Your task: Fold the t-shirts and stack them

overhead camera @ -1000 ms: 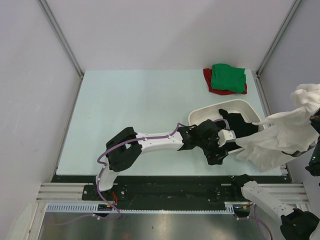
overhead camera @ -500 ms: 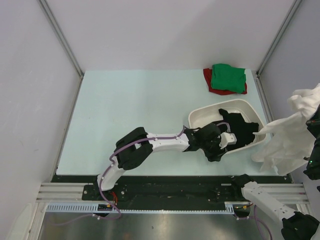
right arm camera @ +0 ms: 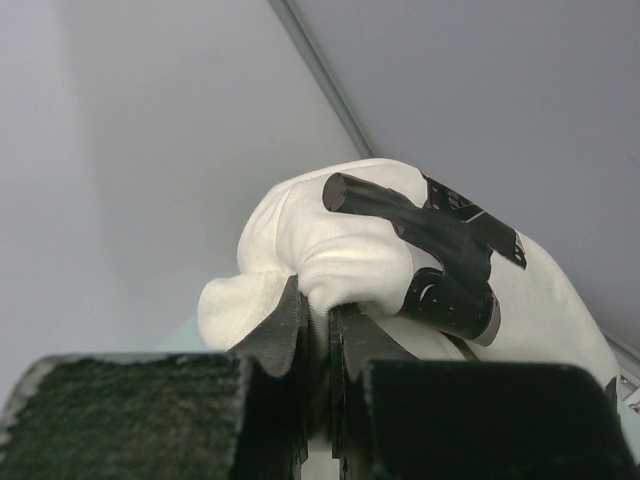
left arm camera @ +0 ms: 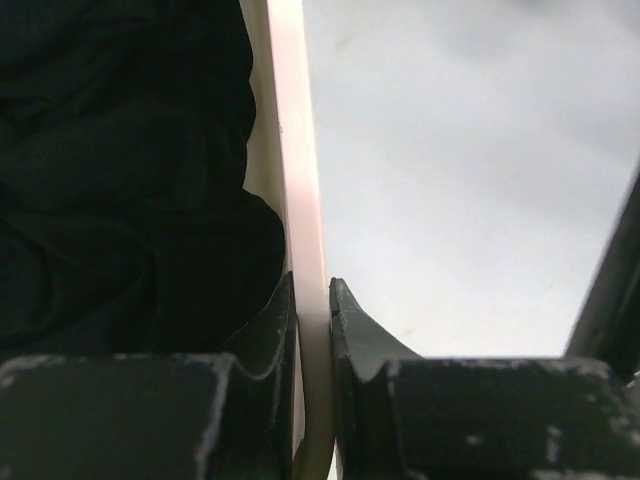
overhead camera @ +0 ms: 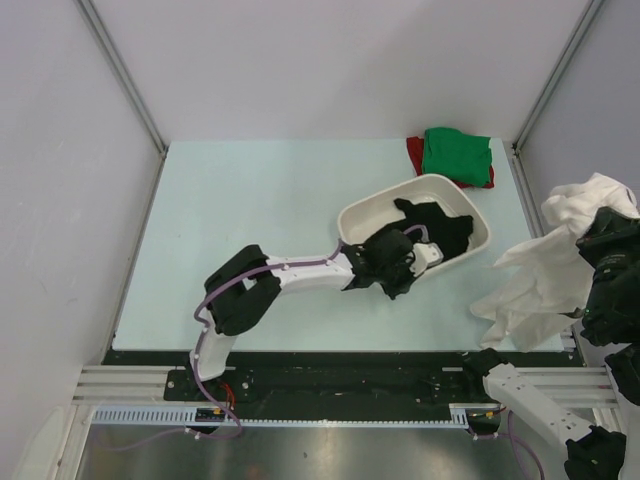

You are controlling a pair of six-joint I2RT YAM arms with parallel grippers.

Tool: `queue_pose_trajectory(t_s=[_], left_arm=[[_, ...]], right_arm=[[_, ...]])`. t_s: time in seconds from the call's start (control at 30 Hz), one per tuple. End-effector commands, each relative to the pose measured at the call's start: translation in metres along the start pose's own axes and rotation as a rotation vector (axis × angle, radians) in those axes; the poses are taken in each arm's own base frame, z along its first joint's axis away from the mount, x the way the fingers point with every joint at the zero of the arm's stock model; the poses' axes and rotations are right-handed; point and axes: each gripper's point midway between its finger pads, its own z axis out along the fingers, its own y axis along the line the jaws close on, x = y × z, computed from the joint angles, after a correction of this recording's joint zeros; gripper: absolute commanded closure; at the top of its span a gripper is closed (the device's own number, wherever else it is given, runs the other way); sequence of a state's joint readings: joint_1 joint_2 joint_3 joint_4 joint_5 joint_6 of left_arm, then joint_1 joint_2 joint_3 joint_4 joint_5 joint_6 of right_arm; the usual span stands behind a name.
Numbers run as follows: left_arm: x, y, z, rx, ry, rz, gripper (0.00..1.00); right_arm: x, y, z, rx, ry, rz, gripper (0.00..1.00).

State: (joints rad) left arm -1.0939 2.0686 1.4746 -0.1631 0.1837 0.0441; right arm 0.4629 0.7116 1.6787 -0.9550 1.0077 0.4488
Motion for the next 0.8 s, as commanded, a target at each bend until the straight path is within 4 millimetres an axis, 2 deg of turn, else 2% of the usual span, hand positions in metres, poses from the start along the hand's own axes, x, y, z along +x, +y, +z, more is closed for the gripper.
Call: queue_pose_trajectory(t_s=[0.0, 0.03, 0.07, 0.1, 0.13, 0.17, 0.2, 0.27, 0.3, 0.37, 0.4, 0.5, 0.57, 0.6, 0.67, 0.7, 0.77], left_arm=[[0.006, 0.073, -0.063, -0.223, -0.006, -0.220, 1.00], [0.001, 0.082, -0.079, -0.250, -0.030, -0.241, 1.00], [0.012, 0.090, -0.088, -0.272, -0.012, -0.270, 1.00], [0.018, 0.110, -0.101, -0.310, -0.013, -0.320, 1.00], [0.015, 0.122, -0.117, -0.349, -0.031, -0.342, 1.00], [0.026, 0.131, -0.126, -0.374, -0.009, -0.370, 1.00], [0.034, 0.154, -0.141, -0.421, -0.008, -0.410, 1.00], [0.044, 0.174, -0.162, -0.461, 0.002, -0.453, 1.00], [0.053, 0.195, -0.177, -0.505, 0.002, -0.491, 1.00], [0.063, 0.212, -0.196, -0.537, 0.014, -0.529, 1.00], [0.074, 0.228, -0.208, -0.569, 0.022, -0.549, 1.00], [0.093, 0.252, -0.228, -0.620, 0.059, -0.557, 1.00], [0.103, 0.267, -0.233, -0.651, 0.069, -0.573, 1.00], [0.115, 0.279, -0.237, -0.659, 0.070, -0.617, 1.00], [0.121, 0.290, -0.236, -0.650, 0.056, -0.646, 1.00], [0.134, 0.299, -0.235, -0.657, 0.080, -0.669, 1.00], [0.142, 0.311, -0.237, -0.674, 0.101, -0.683, 1.00]], right_arm=[[0.013, 0.022, 0.008, -0.049, 0.020, 0.066, 1.00], [0.018, 0.025, 0.009, -0.054, 0.030, 0.067, 1.00], [0.026, 0.031, 0.012, -0.067, 0.049, 0.062, 1.00], [0.035, 0.035, 0.015, -0.071, 0.064, 0.053, 1.00], [0.041, 0.040, 0.017, -0.079, 0.077, 0.059, 1.00], [0.048, 0.047, 0.018, -0.102, 0.098, 0.054, 1.00], [0.059, 0.054, 0.022, -0.106, 0.120, 0.039, 1.00], [0.073, 0.067, 0.025, -0.137, 0.161, 0.042, 1.00], [0.078, 0.073, 0.028, -0.147, 0.174, 0.048, 1.00], [0.095, 0.080, 0.030, -0.162, 0.214, 0.043, 1.00], [0.099, 0.082, 0.031, -0.166, 0.216, 0.049, 1.00], [0.115, 0.087, 0.033, -0.178, 0.249, 0.050, 1.00], [0.127, 0.089, 0.034, -0.187, 0.273, 0.044, 1.00], [0.129, 0.092, 0.034, -0.193, 0.277, 0.054, 1.00], [0.139, 0.097, 0.034, -0.211, 0.309, 0.045, 1.00], [0.141, 0.099, 0.034, -0.217, 0.315, 0.045, 1.00], [0.146, 0.100, 0.034, -0.217, 0.329, 0.040, 1.00]])
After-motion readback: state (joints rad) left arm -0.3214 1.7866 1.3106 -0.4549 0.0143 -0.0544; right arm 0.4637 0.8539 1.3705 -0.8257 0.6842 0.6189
